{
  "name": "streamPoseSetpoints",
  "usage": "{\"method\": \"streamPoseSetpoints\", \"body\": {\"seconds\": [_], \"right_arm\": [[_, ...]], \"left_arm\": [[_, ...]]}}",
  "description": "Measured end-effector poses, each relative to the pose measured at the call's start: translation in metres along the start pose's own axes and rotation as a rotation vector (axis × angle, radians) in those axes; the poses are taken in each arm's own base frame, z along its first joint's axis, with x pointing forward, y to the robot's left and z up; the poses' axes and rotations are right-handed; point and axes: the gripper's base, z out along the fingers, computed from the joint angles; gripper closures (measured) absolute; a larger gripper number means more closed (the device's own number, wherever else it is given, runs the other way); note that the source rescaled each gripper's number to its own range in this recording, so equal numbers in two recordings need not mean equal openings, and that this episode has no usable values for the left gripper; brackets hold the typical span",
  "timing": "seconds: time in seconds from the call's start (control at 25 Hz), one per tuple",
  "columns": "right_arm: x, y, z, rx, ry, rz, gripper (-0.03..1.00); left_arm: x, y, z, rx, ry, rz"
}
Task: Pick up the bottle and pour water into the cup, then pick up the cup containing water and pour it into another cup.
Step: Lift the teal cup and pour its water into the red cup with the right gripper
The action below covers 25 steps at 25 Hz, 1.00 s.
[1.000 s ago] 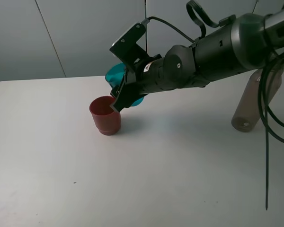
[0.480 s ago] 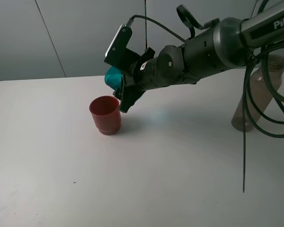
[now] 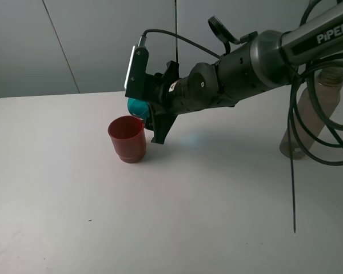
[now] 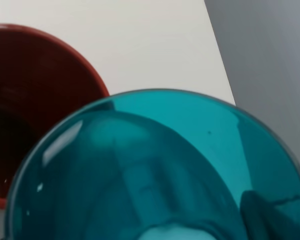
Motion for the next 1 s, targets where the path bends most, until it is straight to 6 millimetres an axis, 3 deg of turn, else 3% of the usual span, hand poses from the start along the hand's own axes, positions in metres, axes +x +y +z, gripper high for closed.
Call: {"method": "streamPoseSetpoints", "body": {"seconds": [1.0], "right_arm": [[-0.013, -0.015, 0.0, 0.052, -0.037, -0.253, 0.86]], "left_arm": [[0.0, 0.0, 0.0, 0.0, 0.0, -0.006]]}}
